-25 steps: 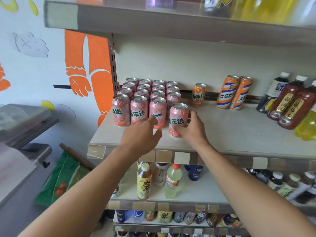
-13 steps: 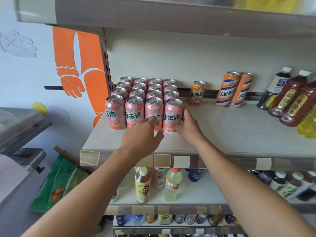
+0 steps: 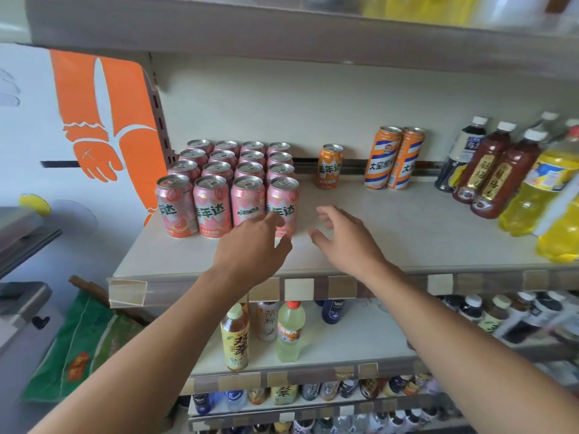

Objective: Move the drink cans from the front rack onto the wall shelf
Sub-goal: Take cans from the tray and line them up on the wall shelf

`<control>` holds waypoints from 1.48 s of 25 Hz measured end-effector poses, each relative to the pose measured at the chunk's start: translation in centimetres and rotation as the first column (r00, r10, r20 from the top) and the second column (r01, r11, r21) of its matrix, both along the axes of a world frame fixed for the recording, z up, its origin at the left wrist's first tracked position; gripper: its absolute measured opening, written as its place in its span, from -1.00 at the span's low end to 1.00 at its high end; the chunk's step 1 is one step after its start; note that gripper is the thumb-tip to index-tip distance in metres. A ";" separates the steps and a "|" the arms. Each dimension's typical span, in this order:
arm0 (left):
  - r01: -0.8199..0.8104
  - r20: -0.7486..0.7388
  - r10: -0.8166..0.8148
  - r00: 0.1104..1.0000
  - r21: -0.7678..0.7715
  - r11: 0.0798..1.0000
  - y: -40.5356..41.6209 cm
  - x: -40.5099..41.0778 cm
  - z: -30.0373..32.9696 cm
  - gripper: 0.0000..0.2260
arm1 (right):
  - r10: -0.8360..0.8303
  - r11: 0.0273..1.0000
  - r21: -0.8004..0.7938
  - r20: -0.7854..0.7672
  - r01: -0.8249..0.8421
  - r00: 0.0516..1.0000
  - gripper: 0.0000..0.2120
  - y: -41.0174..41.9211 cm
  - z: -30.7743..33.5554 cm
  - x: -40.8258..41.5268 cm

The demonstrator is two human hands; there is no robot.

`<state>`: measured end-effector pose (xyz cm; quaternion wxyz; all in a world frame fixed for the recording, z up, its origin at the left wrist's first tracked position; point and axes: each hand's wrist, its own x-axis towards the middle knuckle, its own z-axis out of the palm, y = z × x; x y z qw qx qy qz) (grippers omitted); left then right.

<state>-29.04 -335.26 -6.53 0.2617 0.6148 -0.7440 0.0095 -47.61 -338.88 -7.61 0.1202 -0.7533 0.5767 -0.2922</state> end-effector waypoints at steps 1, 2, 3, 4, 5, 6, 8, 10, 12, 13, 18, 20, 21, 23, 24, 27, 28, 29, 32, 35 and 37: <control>0.029 0.011 -0.028 1.000 -0.012 1.000 0.1 -1.4 0.1 -0.69 | -0.016 0.998 -0.060 -0.081 0.011 0.997 -0.56 1.3 0.4 -1.6; 0.068 0.022 -0.067 0.998 -0.024 0.997 0.2 -3.0 0.2 -0.68 | -0.038 0.995 -0.100 -0.148 0.023 0.988 -0.59 2.5 0.7 -3.4; 0.114 0.028 -0.113 0.993 -0.034 0.993 0.4 -4.8 0.3 -0.68 | -0.067 0.991 -0.124 -0.198 0.043 0.978 -0.61 3.8 0.9 -5.2; 0.165 0.028 -0.164 0.986 -0.037 0.986 0.6 -7.2 0.3 -0.68 | -0.106 0.988 -0.133 -0.230 0.077 0.967 -0.61 5.2 1.0 -7.4; 0.210 0.020 -0.210 0.978 -0.041 0.977 0.8 -9.5 0.3 -0.68 | -0.143 0.985 -0.133 -0.257 0.112 0.956 -0.62 6.5 0.9 -9.5; 0.259 0.010 -0.259 0.966 -0.042 0.965 1.1 -11.9 0.1 -0.69 | -0.183 0.980 -0.132 -0.282 0.151 0.942 -0.61 7.9 0.8 -11.7; 0.373 0.008 -0.373 0.928 -0.034 0.927 1.9 -17.1 -0.5 -0.70 | -0.275 0.961 -0.130 -0.330 0.245 0.903 -0.61 10.8 0.3 -16.1; 0.500 0.046 -0.499 0.866 -0.021 0.866 3.1 -22.6 -1.2 -0.70 | -0.365 0.930 -0.099 -0.336 0.353 0.868 -0.60 13.9 -0.4 -20.7; 0.597 0.083 -0.596 0.799 0.010 0.802 4.5 -27.8 -1.9 -0.71 | -0.440 0.892 -0.049 -0.319 0.449 0.839 -0.60 16.9 -1.5 -25.1; 0.637 0.098 -0.637 0.765 0.030 0.770 5.2 -30.2 -2.3 -0.71 | -0.480 0.868 -0.028 -0.306 0.496 0.822 -0.61 18.5 -2.2 -27.3; 0.818 0.122 -0.824 0.553 0.106 0.565 10.0 -42.3 -4.9 -0.74 | -0.683 0.680 0.120 -0.255 0.723 0.685 -0.64 27.1 -6.3 -36.5; 0.868 0.108 -0.878 0.467 0.132 0.478 12.3 -47.0 -6.1 -0.75 | -0.749 0.588 0.167 -0.257 0.791 0.611 -0.63 30.5 -8.0 -39.7; 0.887 0.099 -0.898 0.429 0.142 0.439 13.3 -48.8 -6.6 -0.74 | -0.775 0.546 0.184 -0.258 0.817 0.576 -0.62 31.9 -8.8 -41.2; 0.915 0.089 -0.930 0.356 0.170 0.367 14.9 -52.3 -7.9 -0.71 | -0.814 0.471 0.226 -0.261 0.853 0.519 -0.62 34.3 -10.6 -43.8; 0.921 0.085 -0.941 0.328 0.192 0.339 15.7 -53.9 -8.5 -0.72 | -0.827 0.440 0.248 -0.262 0.863 0.497 -0.63 35.4 -11.6 -45.2; 0.923 0.072 -0.955 0.289 0.243 0.298 17.2 -57.5 -10.2 -0.74 | -0.856 0.362 0.343 -0.246 0.867 0.455 -0.70 37.3 -14.2 -48.7; 0.923 0.067 -0.957 0.282 0.254 0.289 17.6 -58.4 -10.7 -0.75 | -0.868 0.347 0.378 -0.217 0.858 0.447 -0.72 37.7 -15.2 -49.8; 0.922 0.059 -0.960 0.275 0.267 0.281 17.9 -59.4 -11.3 -0.76 | -0.880 0.321 0.427 -0.195 0.845 0.433 -0.73 38.0 -16.3 -51.0; 0.913 0.055 -0.962 0.267 0.307 0.271 18.3 -61.5 -12.8 -0.79 | -0.902 0.255 0.539 -0.165 0.803 0.398 -0.65 38.3 -19.5 -53.8; 0.900 0.054 -0.963 0.266 0.345 0.268 18.3 -63.1 -14.2 -0.81 | -0.908 0.174 0.582 -0.217 0.794 0.358 -0.71 37.3 -21.9 -55.8; 0.888 0.040 -0.961 0.272 0.374 0.267 18.3 -63.7 -15.0 -0.80 | -0.891 0.127 0.563 -0.296 0.817 0.343 -0.70 36.7 -22.6 -56.5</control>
